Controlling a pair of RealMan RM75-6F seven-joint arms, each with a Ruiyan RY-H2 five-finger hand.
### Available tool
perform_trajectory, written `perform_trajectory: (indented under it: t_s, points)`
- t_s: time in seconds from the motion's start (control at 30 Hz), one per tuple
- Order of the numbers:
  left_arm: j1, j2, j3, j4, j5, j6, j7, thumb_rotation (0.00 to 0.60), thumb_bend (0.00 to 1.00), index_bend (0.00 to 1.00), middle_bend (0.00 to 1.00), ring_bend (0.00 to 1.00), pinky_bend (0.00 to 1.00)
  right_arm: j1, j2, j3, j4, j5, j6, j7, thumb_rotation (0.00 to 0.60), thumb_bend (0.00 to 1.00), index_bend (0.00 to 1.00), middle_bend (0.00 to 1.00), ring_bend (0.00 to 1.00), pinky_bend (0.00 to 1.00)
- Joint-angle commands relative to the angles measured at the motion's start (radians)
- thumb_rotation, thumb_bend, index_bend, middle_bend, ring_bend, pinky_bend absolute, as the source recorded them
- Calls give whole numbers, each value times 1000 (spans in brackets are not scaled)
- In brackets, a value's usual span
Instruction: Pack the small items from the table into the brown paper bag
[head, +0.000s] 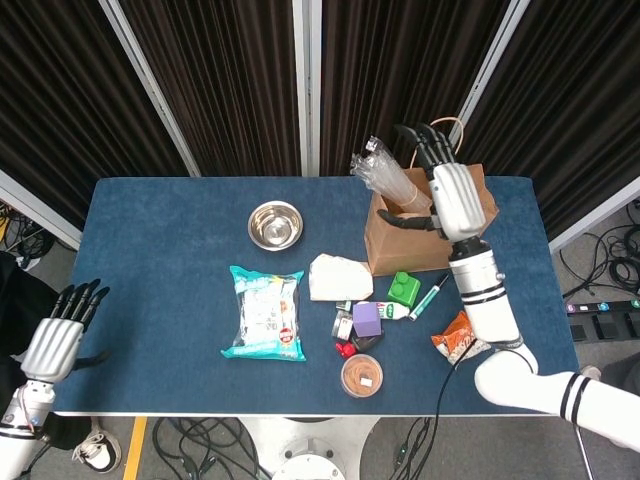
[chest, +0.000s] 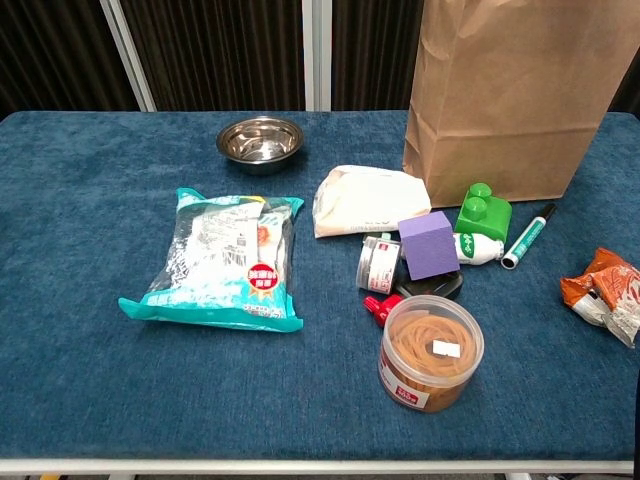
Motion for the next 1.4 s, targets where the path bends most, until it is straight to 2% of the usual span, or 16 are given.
perform_trajectory:
  t_s: [0.03, 0.1, 0.23, 0.47, 0.6, 0.83, 1.2, 1.4]
  points:
    - [1, 5, -2, -12, 2, 7, 6, 600, 57, 97, 67, 0, 51, 31, 28, -44, -156, -151, 24, -96, 600, 0, 80, 150, 36, 0]
    - [3, 7, -1, -19, 2, 10, 9, 600, 57, 98, 67, 0, 51, 37, 40, -94, -200, -208, -4, -148, 600, 0, 79, 158, 45, 0]
    - [9, 11, 5, -30, 6, 13, 13, 600, 57, 98, 67, 0, 51, 5, 83, -245, -254, -321, -58, -261, 600, 0, 86, 161, 46, 0]
    - [10, 16, 5, -33, 2, 9, 8, 600, 57, 97, 66, 0, 51, 27, 162, -378, -280, -218, -266, -553, 600, 0, 100, 171, 46, 0]
    - [9, 10, 3, -32, 1, 7, 10, 600, 57, 97, 67, 0, 51, 35, 159, -428, -275, -157, -326, -618, 600, 0, 116, 177, 46, 0]
    - [14, 2, 9, -22, 0, 1, 8, 600, 58, 97, 66, 0, 51, 35, 126, -508, -244, -130, -380, -665, 600, 0, 116, 177, 46, 0]
    - [15, -2, 12, -14, 5, 3, 0, 600, 57, 97, 67, 0, 51, -39, 201, -577, -277, -169, -299, -674, 600, 0, 116, 176, 46, 0]
    - [18, -3, 11, -22, 10, 15, 7, 600, 58, 97, 66, 0, 51, -24, 158, -580, -257, -186, -338, -655, 600, 0, 116, 176, 46, 0]
